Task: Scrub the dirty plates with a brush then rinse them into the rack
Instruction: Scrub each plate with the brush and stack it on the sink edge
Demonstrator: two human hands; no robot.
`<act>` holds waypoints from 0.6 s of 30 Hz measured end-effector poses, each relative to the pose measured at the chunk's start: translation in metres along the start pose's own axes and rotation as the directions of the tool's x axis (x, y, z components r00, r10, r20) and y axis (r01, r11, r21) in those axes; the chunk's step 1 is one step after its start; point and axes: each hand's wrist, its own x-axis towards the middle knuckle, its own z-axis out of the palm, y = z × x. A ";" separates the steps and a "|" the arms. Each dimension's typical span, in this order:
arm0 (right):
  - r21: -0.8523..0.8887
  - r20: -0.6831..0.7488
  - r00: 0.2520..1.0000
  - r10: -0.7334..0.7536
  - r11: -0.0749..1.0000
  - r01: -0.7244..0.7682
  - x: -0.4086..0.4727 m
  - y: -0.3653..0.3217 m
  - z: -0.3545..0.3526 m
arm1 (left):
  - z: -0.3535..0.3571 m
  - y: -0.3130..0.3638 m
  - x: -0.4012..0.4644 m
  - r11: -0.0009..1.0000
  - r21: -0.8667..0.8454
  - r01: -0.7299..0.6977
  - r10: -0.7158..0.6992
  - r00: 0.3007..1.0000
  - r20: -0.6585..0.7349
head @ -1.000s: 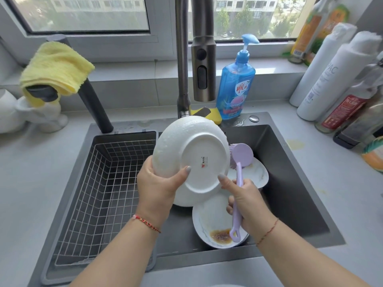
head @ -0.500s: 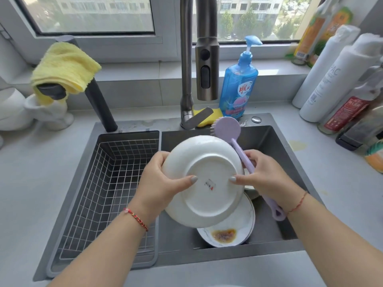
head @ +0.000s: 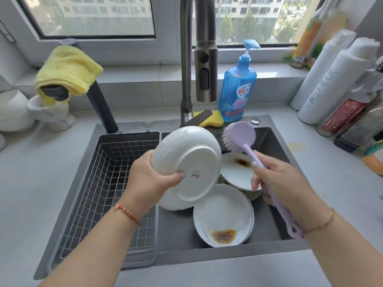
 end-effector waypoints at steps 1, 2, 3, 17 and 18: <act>0.072 0.042 0.998 0.052 0.996 -0.055 -0.006 0.001 0.006 | -0.001 -0.002 0.000 1.000 -0.001 -0.009 0.009 1.000 -0.015; 0.093 0.065 0.995 0.075 0.992 -0.081 -0.010 0.000 0.013 | 0.000 -0.002 -0.001 1.000 0.004 -0.021 0.021 1.000 -0.021; 0.098 0.084 0.994 0.068 0.992 -0.076 -0.014 -0.005 0.019 | 0.002 -0.002 -0.002 0.999 0.019 -0.037 0.037 0.999 -0.020; 0.066 0.084 0.988 0.131 0.988 -0.137 -0.026 -0.039 0.030 | 0.001 -0.007 -0.006 0.998 0.016 -0.063 0.064 0.996 -0.056; 0.089 0.106 0.985 0.136 0.985 -0.145 -0.025 -0.040 0.030 | 0.000 -0.007 -0.006 0.997 0.029 -0.066 0.068 0.997 -0.049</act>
